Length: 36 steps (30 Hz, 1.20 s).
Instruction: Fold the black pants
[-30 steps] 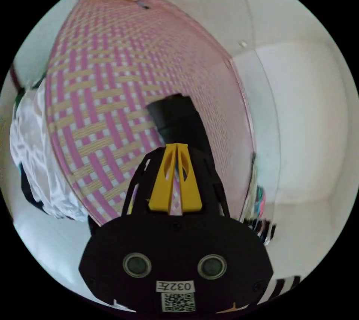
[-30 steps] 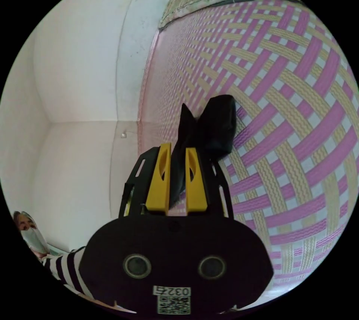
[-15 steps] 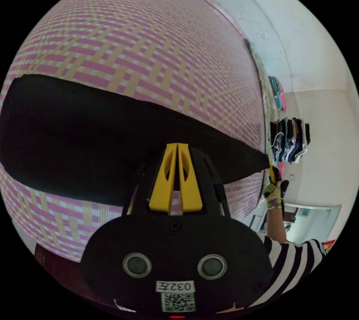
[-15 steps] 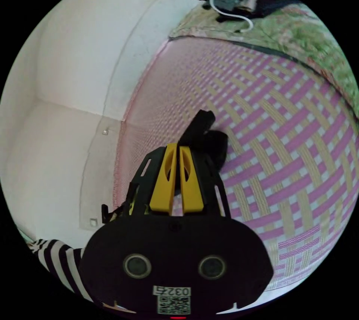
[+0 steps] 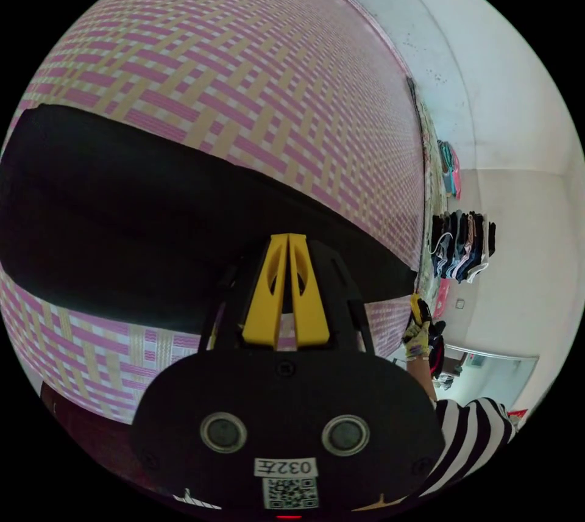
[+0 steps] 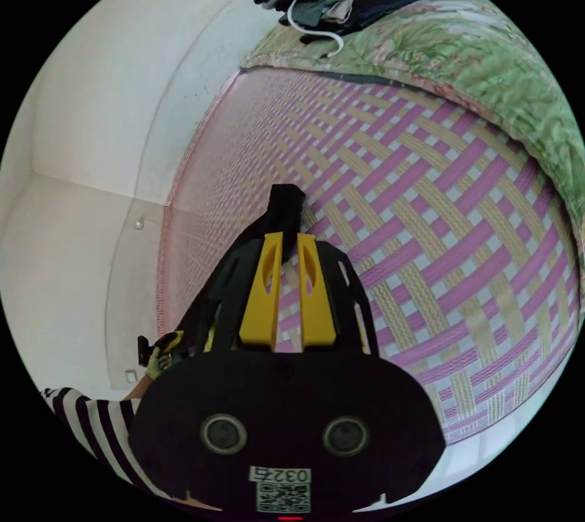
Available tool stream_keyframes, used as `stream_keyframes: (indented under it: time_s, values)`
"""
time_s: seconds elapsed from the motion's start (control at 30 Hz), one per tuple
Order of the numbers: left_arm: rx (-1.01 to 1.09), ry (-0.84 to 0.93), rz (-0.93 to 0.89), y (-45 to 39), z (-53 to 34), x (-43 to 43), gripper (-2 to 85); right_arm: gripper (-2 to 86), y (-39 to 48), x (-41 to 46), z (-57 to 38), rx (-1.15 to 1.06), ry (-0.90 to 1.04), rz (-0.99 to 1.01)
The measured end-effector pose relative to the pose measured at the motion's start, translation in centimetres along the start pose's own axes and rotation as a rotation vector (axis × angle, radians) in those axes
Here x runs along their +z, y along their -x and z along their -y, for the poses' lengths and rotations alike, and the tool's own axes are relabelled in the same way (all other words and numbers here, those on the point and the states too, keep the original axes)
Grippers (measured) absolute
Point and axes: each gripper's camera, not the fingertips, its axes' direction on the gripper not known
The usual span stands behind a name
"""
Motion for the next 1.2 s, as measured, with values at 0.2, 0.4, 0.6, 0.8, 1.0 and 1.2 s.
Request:
stream_keyframes:
  time_s: [0.2,0.4,0.6,0.8,1.0,1.2]
  values:
    - [0.139,0.069,-0.094,-2.7,-0.8,1.1,-0.9,8.0,-1.2,1.4,-0.1,0.028,0.063,0.093]
    - [0.308,0.242,-0.137,-8.1,-1.7,6.3,-0.9,3.6,-1.2,5.5,0.9,-0.017,0.100,0.318]
    - [0.370,0.315,-0.075,-11.2,-1.9,9.4,-0.9,-0.9,0.4,2.4,2.3,-0.078,-0.007,0.274]
    - [0.408,0.390,-0.120,-12.7,-2.8,12.1,-0.9,-1.0,-1.8,-1.9,3.9,-0.036,-0.042,0.057]
    - [0.345,0.327,-0.246,-9.8,-2.5,9.1,-0.9,-1.0,8.1,-2.3,3.4,-0.302,-0.042,-0.091]
    - [0.269,0.159,-0.337,-3.7,-3.1,1.8,-0.9,-1.0,26.1,2.1,-2.5,-0.726,0.010,-0.049]
